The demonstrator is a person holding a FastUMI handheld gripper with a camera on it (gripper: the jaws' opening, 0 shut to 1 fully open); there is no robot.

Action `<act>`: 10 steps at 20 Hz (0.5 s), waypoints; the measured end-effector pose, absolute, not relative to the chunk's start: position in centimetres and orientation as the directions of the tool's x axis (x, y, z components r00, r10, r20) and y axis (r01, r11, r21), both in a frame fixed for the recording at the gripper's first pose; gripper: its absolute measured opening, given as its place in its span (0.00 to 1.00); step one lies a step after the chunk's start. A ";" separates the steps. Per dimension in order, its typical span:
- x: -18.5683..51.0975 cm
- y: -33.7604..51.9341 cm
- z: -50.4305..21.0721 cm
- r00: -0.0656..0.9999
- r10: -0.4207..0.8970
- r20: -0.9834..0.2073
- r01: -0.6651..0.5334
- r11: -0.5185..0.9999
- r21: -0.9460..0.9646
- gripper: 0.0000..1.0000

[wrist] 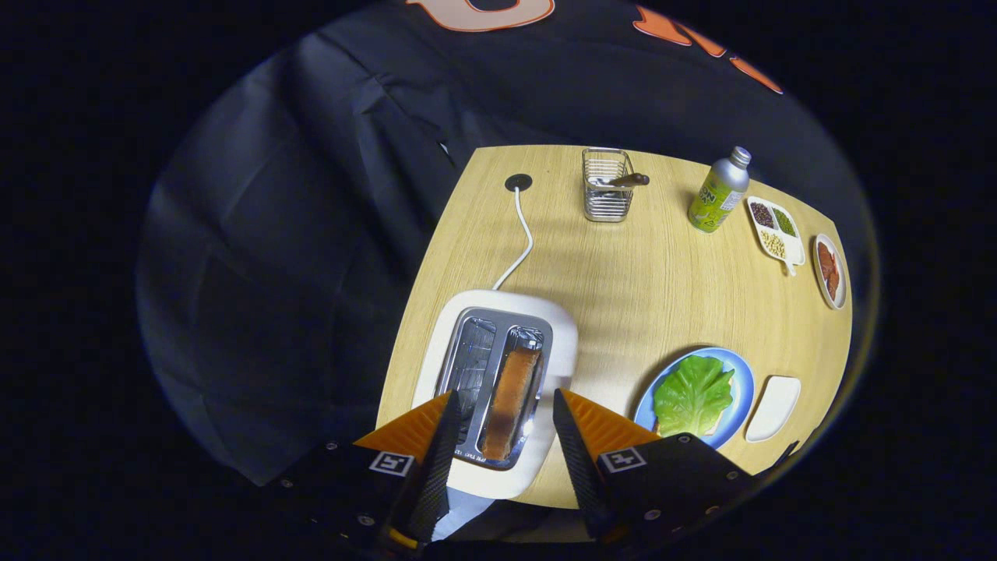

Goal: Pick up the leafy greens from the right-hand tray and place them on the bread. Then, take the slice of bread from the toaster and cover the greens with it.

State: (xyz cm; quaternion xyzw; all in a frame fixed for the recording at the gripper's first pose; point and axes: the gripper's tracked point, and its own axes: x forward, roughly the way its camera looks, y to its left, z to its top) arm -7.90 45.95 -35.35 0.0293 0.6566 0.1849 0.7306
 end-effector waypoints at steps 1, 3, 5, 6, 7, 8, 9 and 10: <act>-8.0 46.2 -35.6 0.065 0.299 -0.952 -0.230 0.933 0.278 0.68; -8.5 46.6 -36.5 0.047 0.288 -0.956 -0.217 0.938 0.272 0.61; -9.2 46.8 -37.2 0.021 0.282 -0.959 -0.201 0.941 0.273 0.52; -9.5 46.8 -37.4 0.017 0.282 -0.959 -0.191 0.943 0.274 0.44; -9.6 46.8 -37.5 0.013 0.290 -0.957 -0.181 0.942 0.283 0.39; -9.6 46.6 -37.7 0.013 0.294 -0.956 -0.176 0.942 0.287 0.29; -9.4 46.3 -37.8 0.022 0.295 -0.955 -0.174 0.942 0.287 0.25; -9.6 45.9 -38.0 0.026 0.298 -0.954 -0.170 0.942 0.289 0.22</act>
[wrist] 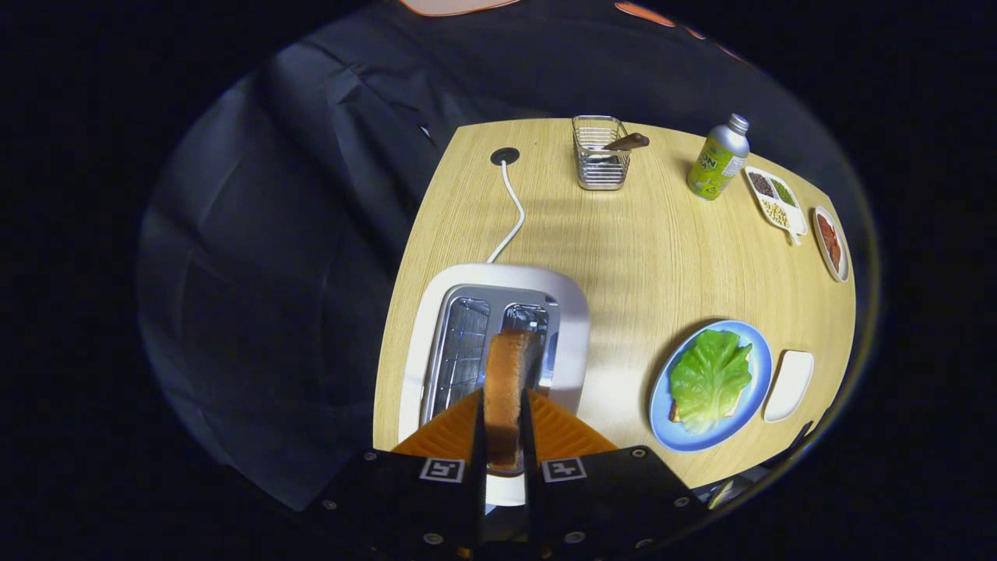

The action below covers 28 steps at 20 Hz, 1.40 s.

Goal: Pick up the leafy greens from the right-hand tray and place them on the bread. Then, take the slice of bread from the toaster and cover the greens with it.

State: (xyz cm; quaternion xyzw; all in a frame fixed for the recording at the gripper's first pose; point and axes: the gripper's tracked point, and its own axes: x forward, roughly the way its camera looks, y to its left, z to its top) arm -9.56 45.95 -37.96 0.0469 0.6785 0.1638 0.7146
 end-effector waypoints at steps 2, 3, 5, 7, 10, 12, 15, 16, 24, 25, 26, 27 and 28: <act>-9.9 45.8 -37.9 0.019 0.329 -0.944 -0.149 0.935 0.322 0.17; -9.8 45.7 -37.6 0.021 0.342 -0.940 -0.137 0.932 0.336 0.16; -9.3 46.3 -36.4 0.052 0.384 -0.922 -0.134 0.918 0.374 0.14; -9.2 46.2 -35.1 0.063 0.411 -0.910 -0.146 0.905 0.399 0.13; -9.1 45.2 -33.5 0.074 0.458 -0.886 -0.127 0.886 0.447 0.13; -8.5 44.1 -32.4 0.090 0.502 -0.860 -0.098 0.864 0.494 0.13; -7.9 42.6 -30.0 0.111 0.585 -0.804 -0.061 0.811 0.582 0.13; -7.7 42.0 -29.5 0.118 0.604 -0.788 -0.056 0.796 0.602 0.13; -7.4 34.3 -30.8 0.125 0.642 -0.757 0.047 0.758 0.651 0.13; -7.5 33.6 -31.2 0.127 0.643 -0.755 0.059 0.755 0.653 0.13; -7.5 32.7 -31.7 0.130 0.641 -0.756 0.071 0.755 0.652 0.13; -7.5 31.8 -32.3 0.131 0.639 -0.758 0.081 0.755 0.651 0.13; -7.9 31.1 -32.9 0.133 0.635 -0.761 0.092 0.756 0.648 0.13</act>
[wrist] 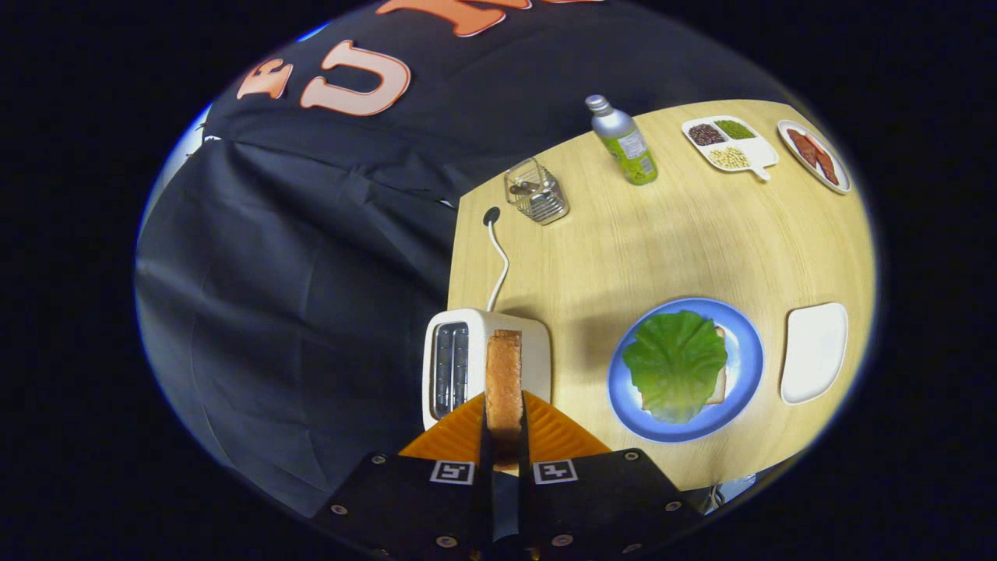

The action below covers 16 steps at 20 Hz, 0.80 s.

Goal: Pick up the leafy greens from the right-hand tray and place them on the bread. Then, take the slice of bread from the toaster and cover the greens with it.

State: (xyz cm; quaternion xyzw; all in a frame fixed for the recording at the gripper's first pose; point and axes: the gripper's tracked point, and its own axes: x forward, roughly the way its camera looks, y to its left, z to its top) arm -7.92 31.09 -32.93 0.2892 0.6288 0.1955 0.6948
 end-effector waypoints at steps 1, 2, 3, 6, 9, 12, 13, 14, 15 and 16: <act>-8.1 30.4 -33.6 0.132 0.633 -0.763 0.101 0.757 0.645 0.13; -8.4 29.6 -34.3 0.131 0.629 -0.767 0.114 0.759 0.642 0.13; -8.6 29.0 -34.9 0.129 0.627 -0.769 0.126 0.758 0.639 0.13; -9.1 27.2 -37.4 0.113 0.611 -0.784 0.154 0.768 0.621 0.13; -9.8 25.5 -39.4 0.104 0.601 -0.792 0.168 0.775 0.610 0.13; -10.3 24.4 -41.3 0.088 0.590 -0.803 0.173 0.785 0.595 0.13; -10.1 24.2 -42.0 0.097 0.589 -0.802 0.182 0.782 0.596 0.13; -10.1 24.2 -42.5 0.102 0.595 -0.797 0.189 0.775 0.603 0.13; -10.3 24.1 -43.1 0.099 0.601 -0.793 0.203 0.768 0.608 0.13; -10.5 24.0 -43.6 0.094 0.604 -0.791 0.212 0.764 0.609 0.13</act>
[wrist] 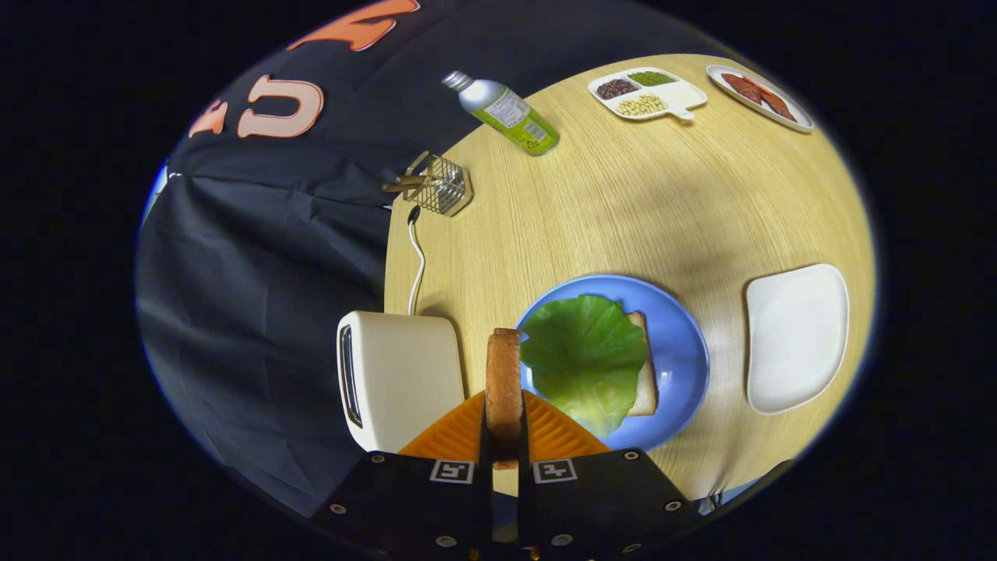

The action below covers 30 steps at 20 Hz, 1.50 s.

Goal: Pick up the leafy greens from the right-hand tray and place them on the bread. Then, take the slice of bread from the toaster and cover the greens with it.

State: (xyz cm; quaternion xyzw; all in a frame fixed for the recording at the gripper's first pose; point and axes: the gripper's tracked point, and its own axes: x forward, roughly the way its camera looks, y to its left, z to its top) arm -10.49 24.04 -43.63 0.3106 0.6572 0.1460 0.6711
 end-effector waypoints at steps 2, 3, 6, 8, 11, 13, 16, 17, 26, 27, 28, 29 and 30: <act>-10.9 23.3 -45.0 0.085 0.589 -0.804 0.212 0.777 0.592 0.13; -10.9 22.9 -45.9 0.077 0.577 -0.813 0.213 0.788 0.578 0.13; -11.1 21.9 -47.3 0.075 0.559 -0.826 0.234 0.795 0.560 0.13; -11.6 21.2 -48.4 0.056 0.535 -0.843 0.239 0.813 0.532 0.13; -12.1 20.8 -49.5 0.042 0.523 -0.851 0.258 0.817 0.515 0.21; -12.0 20.6 -49.6 0.047 0.511 -0.859 0.247 0.827 0.505 0.28; -11.7 19.8 -49.3 0.070 0.490 -0.869 0.244 0.836 0.491 0.38; -11.3 19.4 -49.1 0.084 0.477 -0.875 0.239 0.843 0.483 0.38; -6.0 16.1 -40.2 0.322 0.440 -0.838 0.037 0.879 0.475 0.59; -5.2 15.8 -38.4 0.357 0.442 -0.823 0.012 0.879 0.477 0.60; -4.3 15.5 -36.6 0.396 0.438 -0.807 -0.014 0.881 0.472 0.61; -3.4 15.1 -34.9 0.437 0.430 -0.790 -0.037 0.886 0.462 0.62; -2.7 14.5 -33.1 0.475 0.421 -0.773 -0.057 0.891 0.450 0.63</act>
